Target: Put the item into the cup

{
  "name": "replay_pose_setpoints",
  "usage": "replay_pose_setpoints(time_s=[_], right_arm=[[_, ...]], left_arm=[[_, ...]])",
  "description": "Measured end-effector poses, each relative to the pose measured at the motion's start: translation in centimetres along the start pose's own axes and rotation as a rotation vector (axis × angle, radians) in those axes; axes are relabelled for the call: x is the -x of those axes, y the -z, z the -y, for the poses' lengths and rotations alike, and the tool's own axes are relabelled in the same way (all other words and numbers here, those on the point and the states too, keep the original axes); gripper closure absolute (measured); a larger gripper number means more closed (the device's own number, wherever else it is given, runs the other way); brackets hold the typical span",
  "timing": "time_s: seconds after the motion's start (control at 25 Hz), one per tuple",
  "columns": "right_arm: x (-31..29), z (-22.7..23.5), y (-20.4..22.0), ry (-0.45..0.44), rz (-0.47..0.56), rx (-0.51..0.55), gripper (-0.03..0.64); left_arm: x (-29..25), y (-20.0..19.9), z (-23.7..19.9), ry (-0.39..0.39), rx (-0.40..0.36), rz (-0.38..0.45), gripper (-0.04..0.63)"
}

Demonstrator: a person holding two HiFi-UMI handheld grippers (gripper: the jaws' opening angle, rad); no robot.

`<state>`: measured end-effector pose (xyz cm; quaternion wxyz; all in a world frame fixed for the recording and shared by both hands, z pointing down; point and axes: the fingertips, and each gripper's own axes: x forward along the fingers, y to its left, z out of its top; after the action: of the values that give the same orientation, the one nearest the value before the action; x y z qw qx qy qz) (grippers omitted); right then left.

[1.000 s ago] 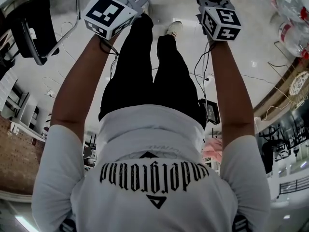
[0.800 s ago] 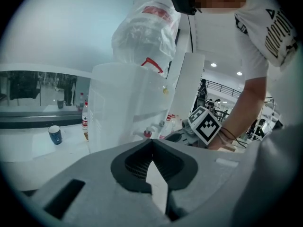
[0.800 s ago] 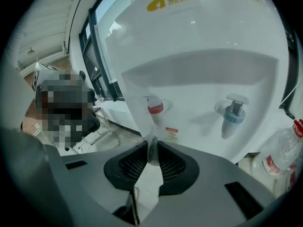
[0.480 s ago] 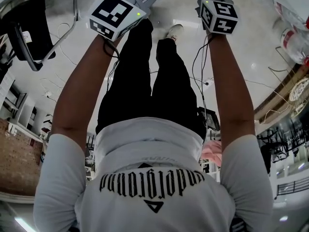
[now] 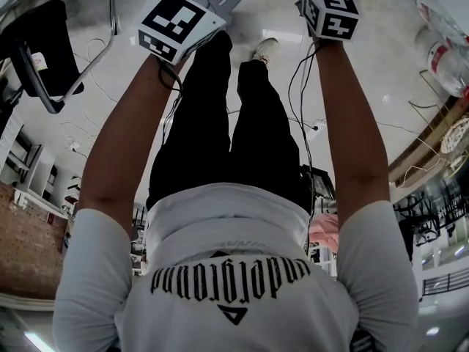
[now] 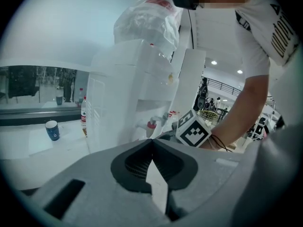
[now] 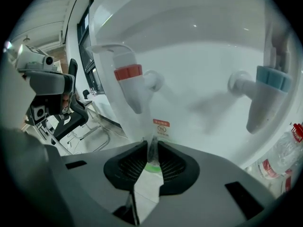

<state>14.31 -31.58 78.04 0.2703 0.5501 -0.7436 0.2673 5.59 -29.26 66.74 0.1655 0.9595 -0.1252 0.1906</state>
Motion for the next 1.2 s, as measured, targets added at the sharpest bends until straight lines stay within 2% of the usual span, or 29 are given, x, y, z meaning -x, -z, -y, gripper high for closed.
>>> replay_pose_setpoints(time_s=[0.24, 0.48, 1.08, 1.2], right_arm=[[0.0, 0.0, -0.2, 0.008, 0.011, 0.006, 0.546], [-0.2, 0.0, -0.1, 0.015, 0.012, 0.009, 0.471], [4.2, -0.9, -1.2, 0.028, 0.056, -0.023, 0.468], [6.1, -1.1, -1.9, 0.029, 0.078, -0.025, 0.49]], left_arm=[[0.4, 0.2, 0.0, 0.005, -0.013, -0.015, 0.58], [0.7, 0.6, -0.1, 0.003, 0.009, -0.009, 0.58], [2.1, -1.3, 1.7, -0.033, 0.018, 0.015, 0.58], [2.7, -2.0, 2.3, -0.048, 0.02, 0.009, 0.581]])
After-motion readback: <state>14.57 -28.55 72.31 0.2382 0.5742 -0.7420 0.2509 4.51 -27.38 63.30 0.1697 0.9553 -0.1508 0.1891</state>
